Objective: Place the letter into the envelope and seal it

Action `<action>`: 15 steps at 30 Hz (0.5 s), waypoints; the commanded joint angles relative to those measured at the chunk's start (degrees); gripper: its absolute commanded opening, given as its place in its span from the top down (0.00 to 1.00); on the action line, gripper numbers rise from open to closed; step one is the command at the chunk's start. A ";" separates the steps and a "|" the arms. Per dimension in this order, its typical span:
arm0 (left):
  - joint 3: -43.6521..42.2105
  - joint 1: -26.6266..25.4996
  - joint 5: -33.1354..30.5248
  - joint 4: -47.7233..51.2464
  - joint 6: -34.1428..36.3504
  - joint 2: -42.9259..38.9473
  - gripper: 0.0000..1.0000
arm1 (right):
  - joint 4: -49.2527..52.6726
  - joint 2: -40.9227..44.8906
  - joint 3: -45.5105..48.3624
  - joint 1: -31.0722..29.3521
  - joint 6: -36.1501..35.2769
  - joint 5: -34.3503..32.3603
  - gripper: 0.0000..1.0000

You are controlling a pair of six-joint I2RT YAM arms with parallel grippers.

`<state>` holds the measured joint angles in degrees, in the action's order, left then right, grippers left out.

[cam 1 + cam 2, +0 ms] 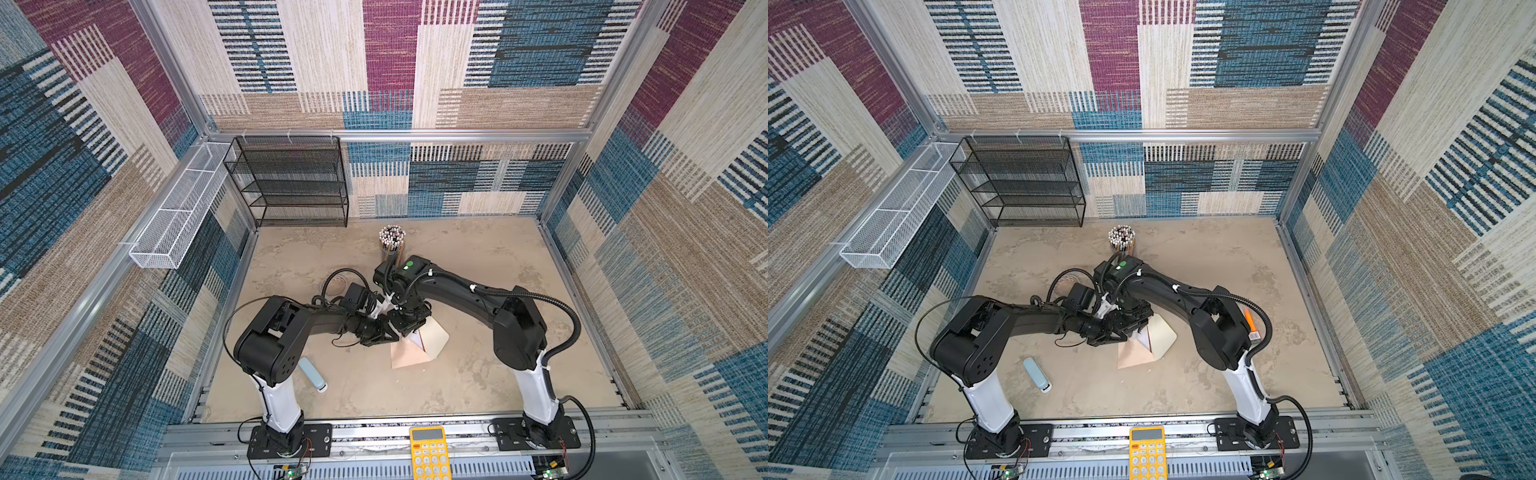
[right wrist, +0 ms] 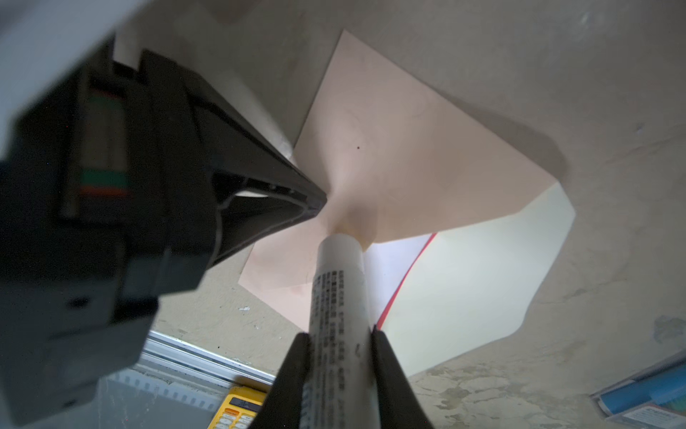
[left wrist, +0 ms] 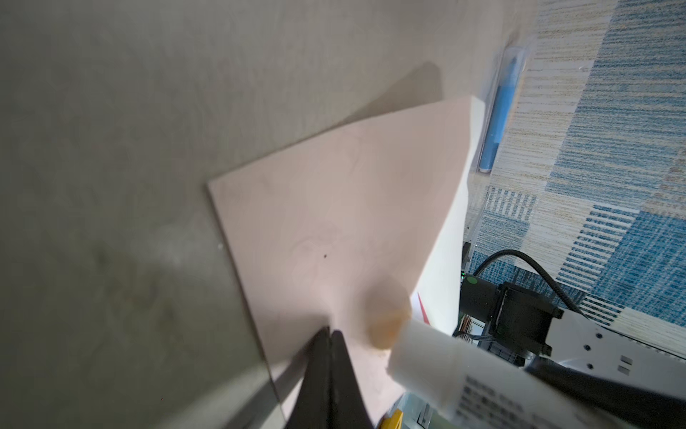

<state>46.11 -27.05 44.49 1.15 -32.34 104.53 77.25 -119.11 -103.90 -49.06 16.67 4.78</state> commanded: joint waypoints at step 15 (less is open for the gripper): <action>-0.62 0.35 -9.30 8.28 2.42 -0.65 1.00 | -0.78 0.69 1.18 0.62 0.93 0.36 1.00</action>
<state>46.04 -26.87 43.62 2.68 -31.55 103.59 76.97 -117.75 -103.04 -48.29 17.58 4.62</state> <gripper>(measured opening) 0.049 0.261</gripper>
